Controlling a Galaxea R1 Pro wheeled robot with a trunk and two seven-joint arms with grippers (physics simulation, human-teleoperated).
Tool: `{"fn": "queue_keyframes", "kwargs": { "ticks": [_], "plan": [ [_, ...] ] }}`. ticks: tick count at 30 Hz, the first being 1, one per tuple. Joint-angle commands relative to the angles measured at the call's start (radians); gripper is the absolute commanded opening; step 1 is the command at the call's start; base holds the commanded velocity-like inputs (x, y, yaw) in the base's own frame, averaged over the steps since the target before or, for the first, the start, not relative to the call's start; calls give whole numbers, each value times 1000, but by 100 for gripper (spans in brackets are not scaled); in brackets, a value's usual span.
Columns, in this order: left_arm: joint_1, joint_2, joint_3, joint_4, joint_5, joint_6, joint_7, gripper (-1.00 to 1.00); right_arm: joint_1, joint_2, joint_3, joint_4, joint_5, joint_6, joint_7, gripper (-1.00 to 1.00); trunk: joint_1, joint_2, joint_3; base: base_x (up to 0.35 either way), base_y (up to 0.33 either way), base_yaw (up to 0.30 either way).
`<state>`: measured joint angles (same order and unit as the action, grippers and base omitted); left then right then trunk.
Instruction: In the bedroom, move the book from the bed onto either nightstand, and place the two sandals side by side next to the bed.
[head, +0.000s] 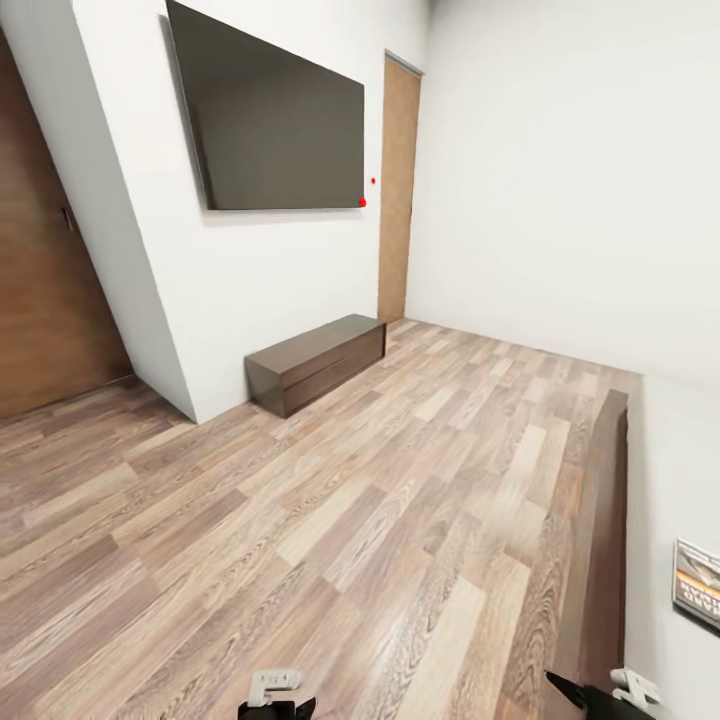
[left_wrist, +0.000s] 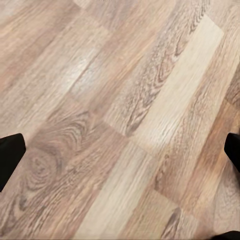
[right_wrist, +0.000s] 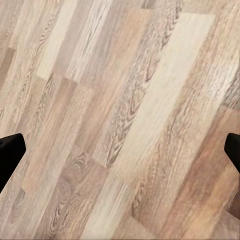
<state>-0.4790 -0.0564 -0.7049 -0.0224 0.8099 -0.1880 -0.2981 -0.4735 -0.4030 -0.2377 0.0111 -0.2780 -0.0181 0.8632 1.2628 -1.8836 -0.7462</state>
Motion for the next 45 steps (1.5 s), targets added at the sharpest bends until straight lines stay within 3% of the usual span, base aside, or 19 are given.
{"fn": "queue_keyframes", "kwargs": {
  "ticks": [1, 24, 35, 45],
  "plan": [
    [-1, -1, -8, 2, 9, -4, -4, 100, 0, 0, -2, 1, -1, -2, 3, 100, 0, 0, -1, 0, 0, 264],
    [-1, -2, -8, 2, 10, -4, -4, 100, 0, 0, -2, 1, -1, -2, 3, 100, 0, 0, -1, 0, 0, 249],
    [-1, -1, -8, 2, 10, -4, -4, 100, 0, 0, -2, 1, 0, -2, 4, 100, 0, 0, -1, 19, 0, 21],
    [-1, -1, -8, 2, 11, -4, -4, 100, 0, 0, -2, 3, 0, -2, 4, 100, 0, 0, -1, 293, 0, 0]
  ]
}}
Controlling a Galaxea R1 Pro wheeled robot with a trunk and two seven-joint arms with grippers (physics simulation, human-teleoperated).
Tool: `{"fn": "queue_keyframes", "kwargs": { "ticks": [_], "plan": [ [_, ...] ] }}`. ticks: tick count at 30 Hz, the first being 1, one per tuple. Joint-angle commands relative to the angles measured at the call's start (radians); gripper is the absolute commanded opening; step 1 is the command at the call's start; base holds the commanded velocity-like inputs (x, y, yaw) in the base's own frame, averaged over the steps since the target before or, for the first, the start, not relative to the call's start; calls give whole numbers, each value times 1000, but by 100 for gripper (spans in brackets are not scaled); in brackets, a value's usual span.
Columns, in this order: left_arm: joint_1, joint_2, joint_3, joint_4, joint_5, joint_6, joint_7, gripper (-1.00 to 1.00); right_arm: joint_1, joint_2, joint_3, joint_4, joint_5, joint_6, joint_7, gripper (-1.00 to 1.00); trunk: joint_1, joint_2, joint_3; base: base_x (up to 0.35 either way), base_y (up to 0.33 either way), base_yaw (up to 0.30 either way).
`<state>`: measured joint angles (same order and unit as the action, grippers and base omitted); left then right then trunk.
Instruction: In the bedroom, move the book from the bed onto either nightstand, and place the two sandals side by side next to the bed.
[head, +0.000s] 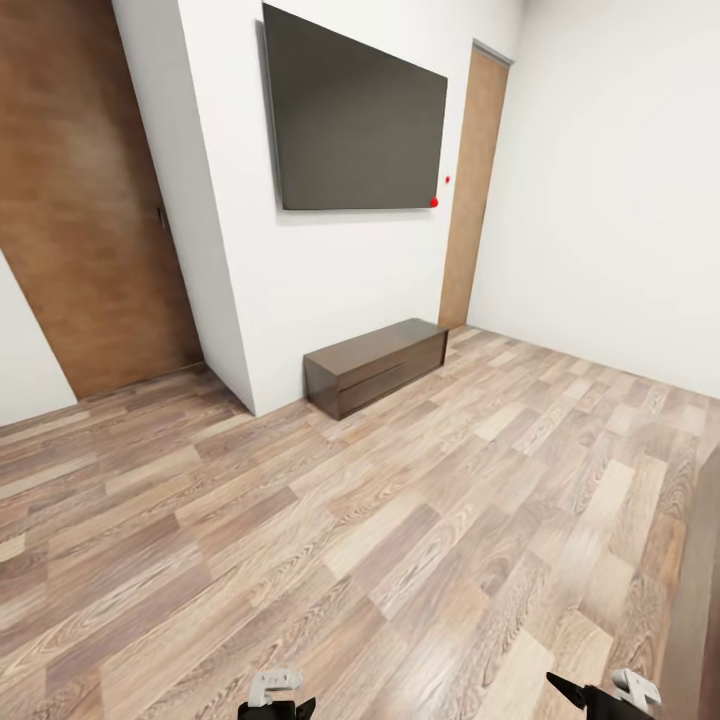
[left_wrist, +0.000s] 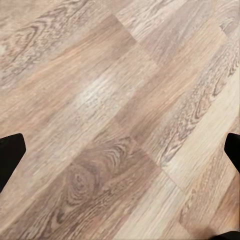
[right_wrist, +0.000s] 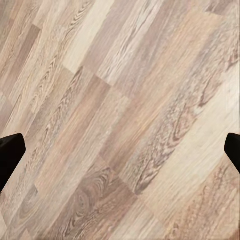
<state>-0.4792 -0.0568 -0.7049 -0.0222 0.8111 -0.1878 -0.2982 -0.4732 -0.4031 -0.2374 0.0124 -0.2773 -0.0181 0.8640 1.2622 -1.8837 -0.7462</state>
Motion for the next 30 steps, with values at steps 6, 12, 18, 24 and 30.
{"fn": "queue_keyframes", "kwargs": {
  "ticks": [6, 12, 18, 24, 30],
  "plan": [
    [-1, 0, -8, 2, 10, -4, -5, 100, -1, 0, -2, 1, 0, -2, 3, 100, 0, 0, -1, 332, 0, 0],
    [-1, 0, -8, 2, 10, -4, -5, 100, -1, 0, -2, 3, 0, -2, 3, 100, 0, 0, -1, 333, 0, 0],
    [-1, 0, -8, 2, 10, -4, -4, 100, -1, 0, -2, 3, 0, -2, 3, 100, 0, 0, -1, 333, 0, 0],
    [-1, -1, -8, 2, 10, -4, -4, 100, -1, 1, -2, 3, 0, -2, 3, 100, 0, 0, -1, 333, 0, 0],
    [-1, -1, -8, 2, 10, -4, -4, 100, -1, 1, -2, 3, 0, -2, 3, 100, 0, 0, -1, 333, 0, 0]
  ]
}}
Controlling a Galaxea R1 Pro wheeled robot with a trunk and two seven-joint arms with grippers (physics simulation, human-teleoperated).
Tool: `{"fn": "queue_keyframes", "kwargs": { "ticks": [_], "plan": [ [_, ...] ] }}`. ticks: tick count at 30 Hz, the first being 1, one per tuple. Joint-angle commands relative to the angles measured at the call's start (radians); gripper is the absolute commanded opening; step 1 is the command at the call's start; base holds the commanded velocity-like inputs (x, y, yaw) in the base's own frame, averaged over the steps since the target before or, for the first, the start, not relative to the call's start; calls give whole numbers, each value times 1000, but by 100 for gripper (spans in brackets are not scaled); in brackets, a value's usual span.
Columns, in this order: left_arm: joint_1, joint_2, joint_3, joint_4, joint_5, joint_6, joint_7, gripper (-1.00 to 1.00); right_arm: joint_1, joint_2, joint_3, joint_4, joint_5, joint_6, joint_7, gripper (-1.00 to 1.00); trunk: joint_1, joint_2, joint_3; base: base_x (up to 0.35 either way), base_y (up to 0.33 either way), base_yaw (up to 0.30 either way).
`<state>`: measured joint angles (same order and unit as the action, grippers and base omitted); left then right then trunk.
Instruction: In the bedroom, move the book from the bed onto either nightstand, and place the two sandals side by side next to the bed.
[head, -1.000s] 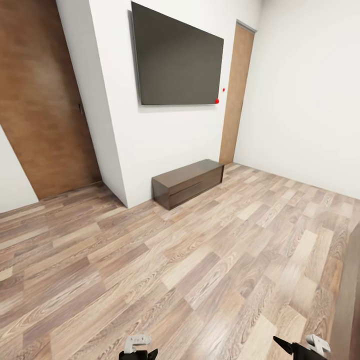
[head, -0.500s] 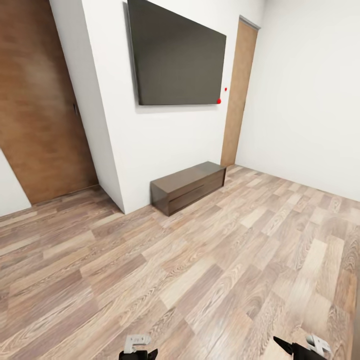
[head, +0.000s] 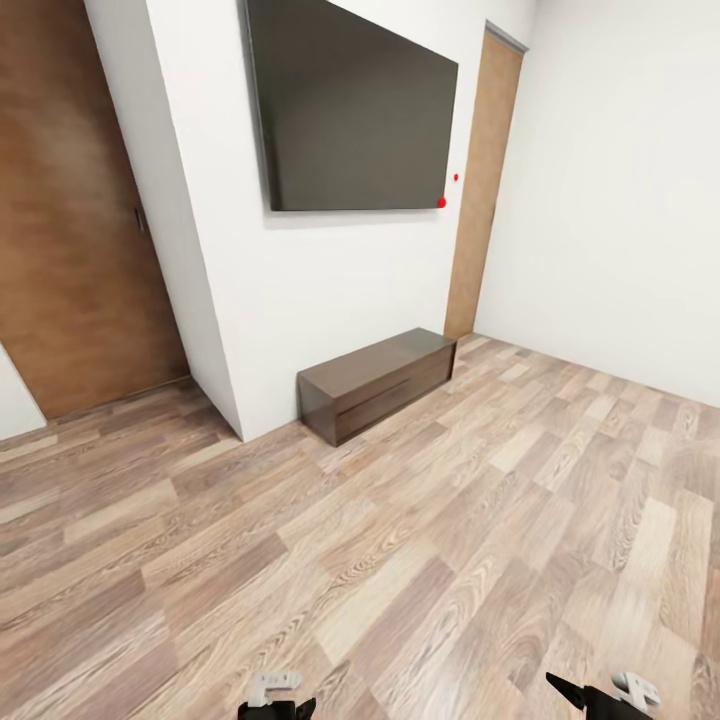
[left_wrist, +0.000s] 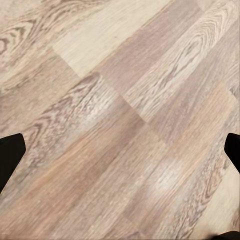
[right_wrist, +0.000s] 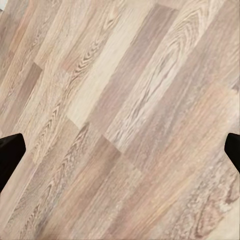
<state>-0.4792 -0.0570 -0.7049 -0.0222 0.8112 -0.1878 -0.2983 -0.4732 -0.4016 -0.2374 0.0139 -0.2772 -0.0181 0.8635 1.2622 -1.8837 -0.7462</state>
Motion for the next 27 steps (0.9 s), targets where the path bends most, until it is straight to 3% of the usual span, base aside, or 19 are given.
{"fn": "queue_keyframes", "kwargs": {
  "ticks": [1, 27],
  "plan": [
    [-1, 0, -8, 2, 10, -4, -4, 100, -1, 0, -2, 1, 0, -2, 3, 100, 0, 0, -1, 333, 0, 0],
    [-1, 0, -8, 2, 10, -4, -4, 100, -1, 0, -2, 3, 0, -2, 4, 100, 0, 0, -1, 333, 0, 0]
  ]
}}
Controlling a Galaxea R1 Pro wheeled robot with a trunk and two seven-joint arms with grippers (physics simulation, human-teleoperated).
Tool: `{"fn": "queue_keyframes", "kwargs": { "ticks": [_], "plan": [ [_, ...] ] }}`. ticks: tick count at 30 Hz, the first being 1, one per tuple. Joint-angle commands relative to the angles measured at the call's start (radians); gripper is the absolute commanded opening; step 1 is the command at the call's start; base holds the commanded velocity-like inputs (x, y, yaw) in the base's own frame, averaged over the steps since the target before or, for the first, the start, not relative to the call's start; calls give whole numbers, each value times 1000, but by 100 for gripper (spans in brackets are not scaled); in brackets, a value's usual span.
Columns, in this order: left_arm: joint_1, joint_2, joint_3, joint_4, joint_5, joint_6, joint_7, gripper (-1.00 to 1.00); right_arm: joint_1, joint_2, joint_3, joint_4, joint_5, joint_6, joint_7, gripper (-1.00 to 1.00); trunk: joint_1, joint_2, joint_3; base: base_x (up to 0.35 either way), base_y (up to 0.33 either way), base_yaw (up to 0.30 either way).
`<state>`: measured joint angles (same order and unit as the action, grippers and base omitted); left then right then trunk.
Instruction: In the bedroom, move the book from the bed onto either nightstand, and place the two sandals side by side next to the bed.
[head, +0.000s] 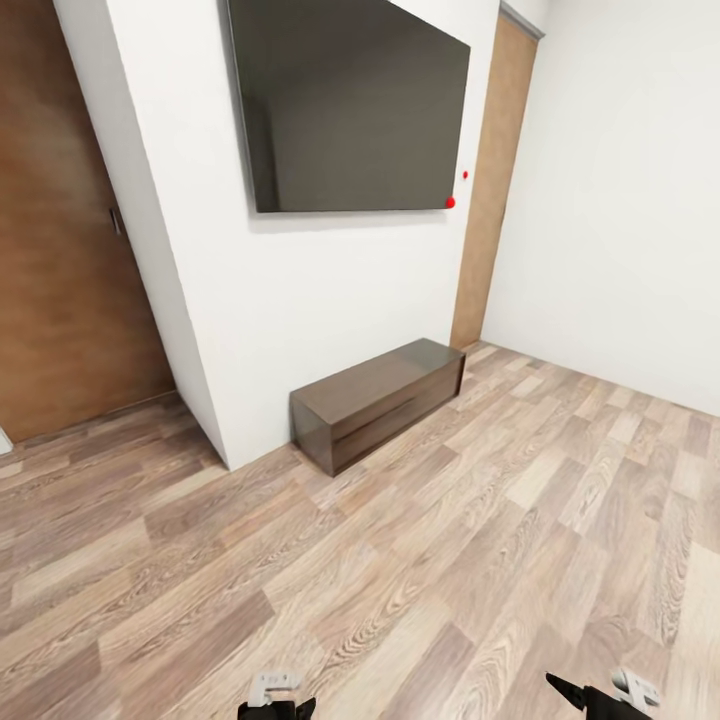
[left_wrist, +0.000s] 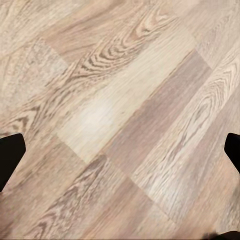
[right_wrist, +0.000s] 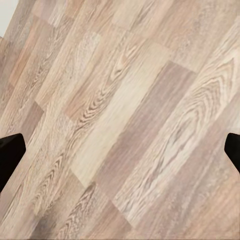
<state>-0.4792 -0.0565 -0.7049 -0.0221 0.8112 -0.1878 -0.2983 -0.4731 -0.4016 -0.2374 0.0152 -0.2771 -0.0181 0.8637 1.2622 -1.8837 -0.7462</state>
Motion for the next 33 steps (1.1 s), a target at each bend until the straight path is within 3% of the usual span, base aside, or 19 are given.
{"fn": "queue_keyframes", "kwargs": {
  "ticks": [1, 33],
  "plan": [
    [-1, -1, -8, 2, 10, -4, -4, 100, -1, 0, -2, 2, -1, -2, 3, 100, 0, 0, -1, 333, 0, 0],
    [-1, -1, -8, 2, 10, -4, -4, 100, -1, 0, -2, 3, -1, -2, 3, 100, 0, 0, -1, 333, 0, 0]
  ]
}}
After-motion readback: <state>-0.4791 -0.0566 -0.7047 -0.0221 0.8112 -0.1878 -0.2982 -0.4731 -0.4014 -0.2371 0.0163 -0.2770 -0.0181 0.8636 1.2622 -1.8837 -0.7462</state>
